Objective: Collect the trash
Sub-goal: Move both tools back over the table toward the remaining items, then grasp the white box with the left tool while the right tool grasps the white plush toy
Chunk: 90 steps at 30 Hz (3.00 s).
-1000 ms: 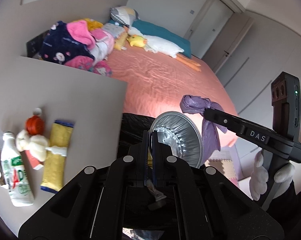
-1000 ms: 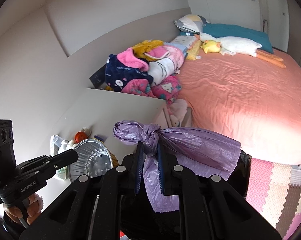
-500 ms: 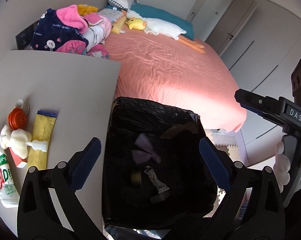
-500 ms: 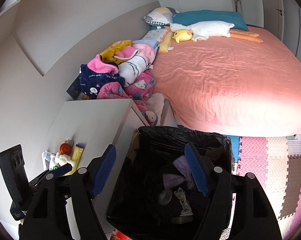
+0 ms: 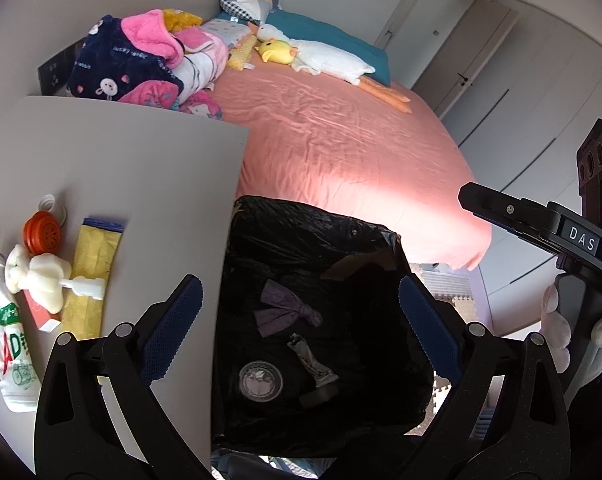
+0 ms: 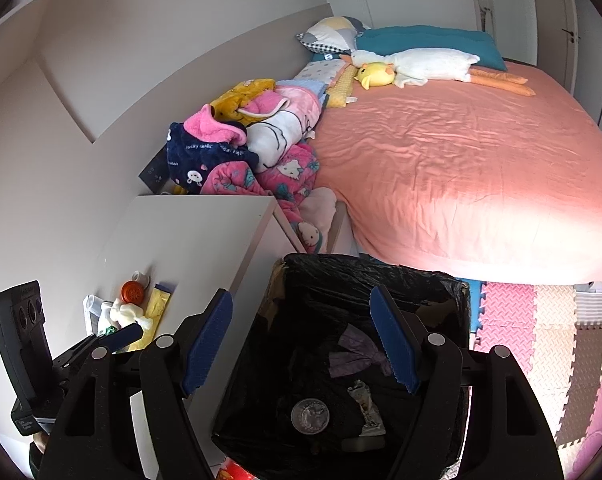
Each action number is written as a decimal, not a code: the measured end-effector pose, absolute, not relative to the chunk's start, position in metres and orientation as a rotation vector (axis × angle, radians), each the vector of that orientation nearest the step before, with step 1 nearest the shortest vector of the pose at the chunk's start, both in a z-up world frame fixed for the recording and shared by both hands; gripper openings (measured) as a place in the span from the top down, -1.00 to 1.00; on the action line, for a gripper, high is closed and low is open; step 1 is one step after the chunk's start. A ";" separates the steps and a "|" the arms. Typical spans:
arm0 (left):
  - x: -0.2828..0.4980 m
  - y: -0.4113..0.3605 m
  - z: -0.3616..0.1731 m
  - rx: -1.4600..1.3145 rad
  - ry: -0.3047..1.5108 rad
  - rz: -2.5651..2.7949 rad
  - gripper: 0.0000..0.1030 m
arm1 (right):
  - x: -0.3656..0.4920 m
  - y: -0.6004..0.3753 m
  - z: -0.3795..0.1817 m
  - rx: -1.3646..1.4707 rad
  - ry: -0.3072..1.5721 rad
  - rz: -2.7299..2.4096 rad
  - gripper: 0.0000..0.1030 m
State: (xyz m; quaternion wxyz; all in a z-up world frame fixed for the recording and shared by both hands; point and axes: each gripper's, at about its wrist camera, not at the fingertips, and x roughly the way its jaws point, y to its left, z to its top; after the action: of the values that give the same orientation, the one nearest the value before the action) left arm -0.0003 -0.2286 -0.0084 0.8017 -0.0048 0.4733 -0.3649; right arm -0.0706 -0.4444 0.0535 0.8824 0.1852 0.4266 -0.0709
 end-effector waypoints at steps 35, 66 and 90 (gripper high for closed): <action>0.001 -0.076 -0.015 -0.155 0.994 -0.471 -0.85 | -0.014 -0.308 0.032 0.255 0.960 0.164 -0.40; 0.037 0.035 -0.037 -0.253 0.982 -0.208 -0.85 | 0.051 -0.198 -0.017 0.118 1.085 0.362 -0.40; 0.103 0.060 -0.089 -0.244 1.121 -0.128 -0.42 | 0.089 -0.156 -0.068 0.073 1.188 0.391 -0.13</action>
State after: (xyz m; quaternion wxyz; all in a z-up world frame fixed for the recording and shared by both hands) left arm 0.1031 0.0602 -0.0893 0.8381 -0.1151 0.5298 -0.0607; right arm 0.0891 -0.1562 -0.0681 0.8100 0.0343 0.5560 0.1831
